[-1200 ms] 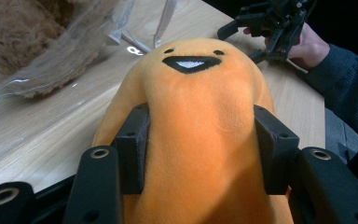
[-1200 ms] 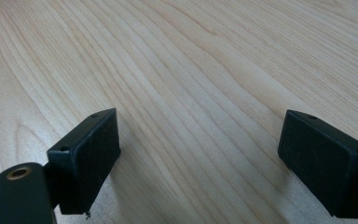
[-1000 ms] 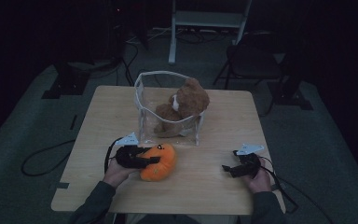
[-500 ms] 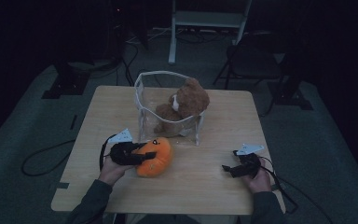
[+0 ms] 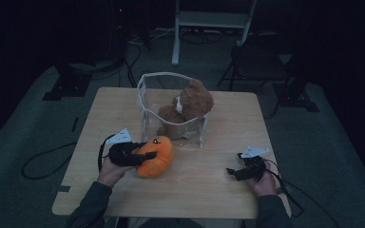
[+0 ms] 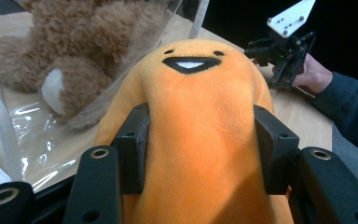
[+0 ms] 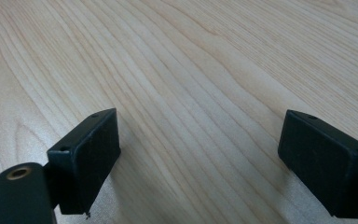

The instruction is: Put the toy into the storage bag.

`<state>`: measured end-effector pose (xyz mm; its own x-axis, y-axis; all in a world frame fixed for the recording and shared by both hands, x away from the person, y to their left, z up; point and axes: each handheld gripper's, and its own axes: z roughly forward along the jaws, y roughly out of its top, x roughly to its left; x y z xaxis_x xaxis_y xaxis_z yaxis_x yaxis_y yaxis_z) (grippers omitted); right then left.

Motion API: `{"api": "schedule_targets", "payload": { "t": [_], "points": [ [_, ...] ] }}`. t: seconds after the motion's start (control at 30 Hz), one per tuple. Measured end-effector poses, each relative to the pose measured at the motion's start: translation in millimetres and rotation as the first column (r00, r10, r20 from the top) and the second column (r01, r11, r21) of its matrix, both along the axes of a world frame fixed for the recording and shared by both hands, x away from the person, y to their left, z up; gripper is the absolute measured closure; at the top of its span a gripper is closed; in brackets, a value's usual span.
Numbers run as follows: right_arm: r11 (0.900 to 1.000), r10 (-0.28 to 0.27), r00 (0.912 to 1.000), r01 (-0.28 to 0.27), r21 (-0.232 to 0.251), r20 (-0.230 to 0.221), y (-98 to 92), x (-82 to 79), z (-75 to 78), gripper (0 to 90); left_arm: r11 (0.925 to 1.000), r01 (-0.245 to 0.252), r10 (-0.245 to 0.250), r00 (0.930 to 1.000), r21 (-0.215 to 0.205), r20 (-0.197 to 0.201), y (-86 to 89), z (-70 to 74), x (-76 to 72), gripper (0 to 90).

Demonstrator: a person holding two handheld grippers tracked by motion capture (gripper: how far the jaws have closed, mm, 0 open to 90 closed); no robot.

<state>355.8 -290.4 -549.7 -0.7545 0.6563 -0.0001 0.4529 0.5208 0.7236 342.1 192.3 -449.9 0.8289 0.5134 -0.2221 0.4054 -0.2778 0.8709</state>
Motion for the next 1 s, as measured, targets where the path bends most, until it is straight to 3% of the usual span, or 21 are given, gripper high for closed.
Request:
{"api": "schedule_targets", "payload": {
  "t": [1.0],
  "points": [
    [1.0, 0.0, 1.0, 0.0, -0.001, 0.0, 0.0, 0.0, 0.1, 11.9, 0.9994, -0.031, 0.032, 0.9985, -0.017, 0.045, 13.2, 20.4, -0.8, 47.6]
  ]
}}
